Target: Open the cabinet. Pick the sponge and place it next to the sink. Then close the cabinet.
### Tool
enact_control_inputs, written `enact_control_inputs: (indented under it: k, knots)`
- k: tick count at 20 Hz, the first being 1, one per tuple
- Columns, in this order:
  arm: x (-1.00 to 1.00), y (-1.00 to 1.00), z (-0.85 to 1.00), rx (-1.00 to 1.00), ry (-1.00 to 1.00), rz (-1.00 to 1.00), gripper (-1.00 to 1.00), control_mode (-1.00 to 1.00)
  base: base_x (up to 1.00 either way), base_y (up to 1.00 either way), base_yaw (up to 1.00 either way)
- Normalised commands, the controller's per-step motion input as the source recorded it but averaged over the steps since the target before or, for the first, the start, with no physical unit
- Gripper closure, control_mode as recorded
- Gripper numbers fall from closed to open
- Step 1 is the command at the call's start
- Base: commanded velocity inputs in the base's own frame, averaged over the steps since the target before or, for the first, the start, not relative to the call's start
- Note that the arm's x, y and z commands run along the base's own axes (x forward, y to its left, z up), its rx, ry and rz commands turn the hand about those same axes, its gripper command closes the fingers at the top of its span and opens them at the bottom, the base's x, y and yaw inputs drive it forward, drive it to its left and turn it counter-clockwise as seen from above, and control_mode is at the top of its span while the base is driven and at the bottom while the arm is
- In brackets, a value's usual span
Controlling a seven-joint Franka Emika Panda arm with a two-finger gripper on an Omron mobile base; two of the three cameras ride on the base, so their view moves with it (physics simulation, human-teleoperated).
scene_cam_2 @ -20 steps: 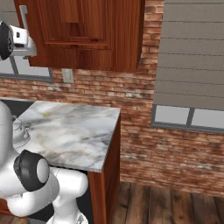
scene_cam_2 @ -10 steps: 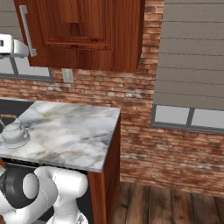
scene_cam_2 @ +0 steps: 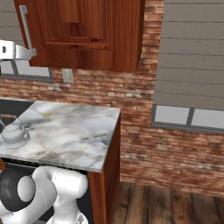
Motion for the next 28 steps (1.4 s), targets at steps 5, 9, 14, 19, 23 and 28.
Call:
enact_control_inputs:
  k: [5, 9, 14, 19, 23, 28]
  knots:
    - [0.12, 0.00, 0.24, 0.00, 0.04, 0.00, -1.00, -1.00, 0.00, 0.00, 0.00]
    - [0.11, 0.00, 0.16, 0.00, 0.16, 0.00, -1.00, -1.00, 0.00, 0.00, 0.00]
    - [0.15, 0.00, 0.00, 0.00, 0.16, 0.01, -1.00, -1.00, 0.00, 0.00, 0.00]
    - [0.23, 0.01, 0.00, 0.00, 0.14, 0.02, -1.00, -1.00, 0.00, 0.00, 0.00]
    - [0.24, 0.19, -0.02, 0.00, 0.04, 0.02, -1.00, -1.00, 0.00, 0.00, 0.00]
    - [0.19, 0.29, -0.04, 0.00, 0.00, 0.00, -1.00, -1.00, 0.00, 0.00, 0.00]
